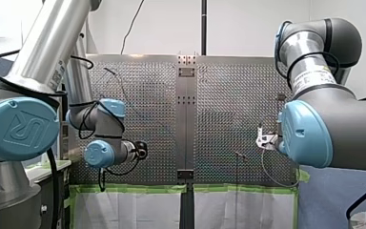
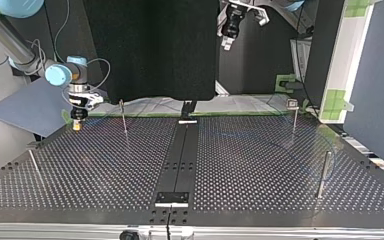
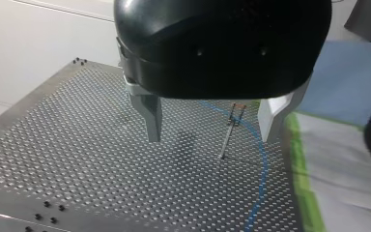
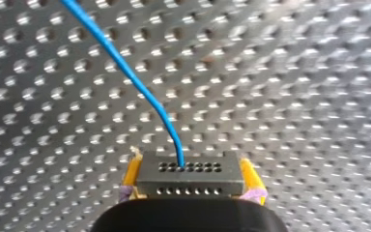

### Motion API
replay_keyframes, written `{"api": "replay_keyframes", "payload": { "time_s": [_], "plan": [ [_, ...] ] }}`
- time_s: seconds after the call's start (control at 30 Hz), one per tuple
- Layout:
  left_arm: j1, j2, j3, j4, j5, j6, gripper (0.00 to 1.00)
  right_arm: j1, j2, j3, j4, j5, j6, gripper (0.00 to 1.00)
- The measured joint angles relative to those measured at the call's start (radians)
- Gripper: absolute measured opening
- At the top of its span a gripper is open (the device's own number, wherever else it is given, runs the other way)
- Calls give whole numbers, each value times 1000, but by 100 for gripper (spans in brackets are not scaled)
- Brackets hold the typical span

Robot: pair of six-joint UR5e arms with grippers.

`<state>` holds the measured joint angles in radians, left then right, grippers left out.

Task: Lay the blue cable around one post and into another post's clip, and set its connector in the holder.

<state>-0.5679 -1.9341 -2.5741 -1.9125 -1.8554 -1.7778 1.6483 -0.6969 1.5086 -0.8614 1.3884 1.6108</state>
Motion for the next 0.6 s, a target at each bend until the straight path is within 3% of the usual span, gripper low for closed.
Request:
{"api": "replay_keyframes", "payload": {
  "time_s": [0.1,0.37,0.6],
  "plan": [
    [0,0,-28,1,0,-2,100,7,-28,28,-28,10,12,0],
    [0,1,-99,1,1,-4,100,20,-97,97,-97,40,23,0],
    [0,0,-127,1,3,-5,100,26,-155,155,-155,96,69,0]
  ]
}}
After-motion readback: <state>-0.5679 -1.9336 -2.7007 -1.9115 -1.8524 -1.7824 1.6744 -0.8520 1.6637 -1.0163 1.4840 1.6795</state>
